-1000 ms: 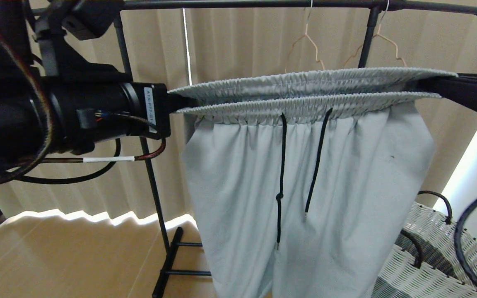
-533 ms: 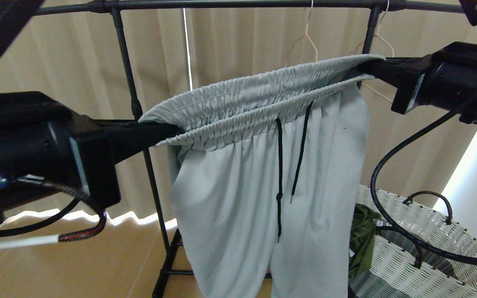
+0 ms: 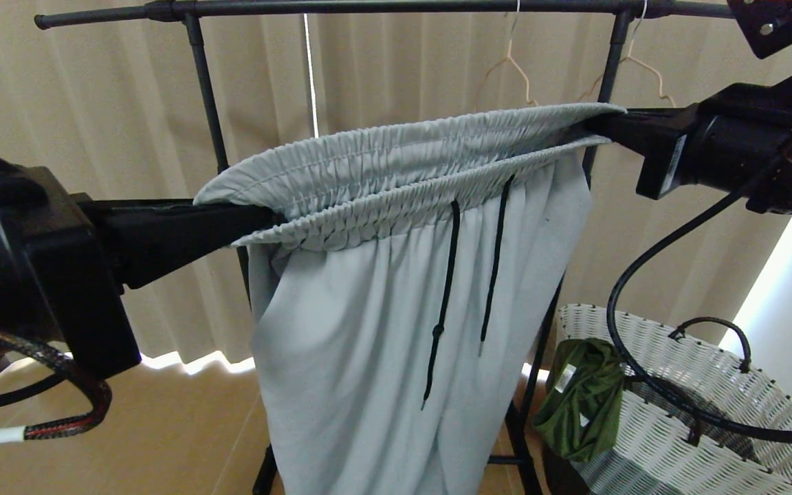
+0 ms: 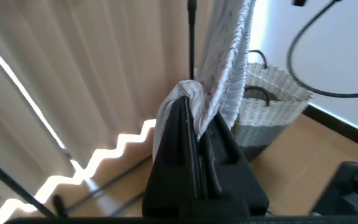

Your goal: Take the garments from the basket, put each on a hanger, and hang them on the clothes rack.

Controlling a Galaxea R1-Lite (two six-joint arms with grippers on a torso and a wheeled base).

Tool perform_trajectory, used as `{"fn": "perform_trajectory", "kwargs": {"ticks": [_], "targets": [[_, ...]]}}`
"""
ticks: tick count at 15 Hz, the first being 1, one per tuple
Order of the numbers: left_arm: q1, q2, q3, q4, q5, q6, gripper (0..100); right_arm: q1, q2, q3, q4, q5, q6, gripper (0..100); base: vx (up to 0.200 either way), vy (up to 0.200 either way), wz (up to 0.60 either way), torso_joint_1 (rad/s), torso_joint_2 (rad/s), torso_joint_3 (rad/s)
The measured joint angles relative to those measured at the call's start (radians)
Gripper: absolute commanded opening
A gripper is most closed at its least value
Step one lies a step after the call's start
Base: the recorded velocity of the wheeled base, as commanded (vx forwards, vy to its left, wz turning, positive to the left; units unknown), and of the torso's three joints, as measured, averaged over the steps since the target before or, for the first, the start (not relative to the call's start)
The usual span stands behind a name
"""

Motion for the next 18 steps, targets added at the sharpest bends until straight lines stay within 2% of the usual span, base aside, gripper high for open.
{"fn": "perform_trajectory", "kwargs": {"ticks": [2, 4, 7, 9, 12, 18], "targets": [[0.039, 0.024, -0.031, -0.002, 0.0, 0.049, 0, -0.001, -0.033, -0.003, 0.015, -0.001, 0.0, 0, 0.0, 0.0, 0.0, 0.0, 0.0, 0.0], [0.093, 0.076, -0.089, -0.005, -0.001, 0.073, 0, -0.002, -0.079, 0.0, 0.079, -0.001, 0.0, 0, 0.0, 0.0, 0.0, 0.0, 0.0, 0.0], [0.186, 0.177, -0.168, -0.053, -0.003, 0.073, 0, -0.002, -0.167, 0.008, 0.186, 0.0, 0.0, 0, 0.0, 0.0, 0.0, 0.0, 0.0, 0.0], [0.222, 0.23, -0.176, -0.102, -0.001, 0.045, 0, -0.001, -0.219, 0.047, 0.217, 0.003, -0.001, 0, 0.0, 0.0, 0.0, 0.0, 0.0, 0.0], [0.232, 0.272, -0.177, -0.106, -0.001, 0.021, 0, 0.001, -0.254, 0.089, 0.212, 0.004, 0.0, 0, 0.0, 0.0, 0.0, 0.0, 0.0, 0.0], [0.235, 0.273, -0.148, -0.106, 0.0, 0.023, 0, 0.0, -0.263, 0.084, 0.213, 0.003, -0.002, 0, 0.0, 0.0, 0.0, 0.0, 0.0, 0.0]]}}
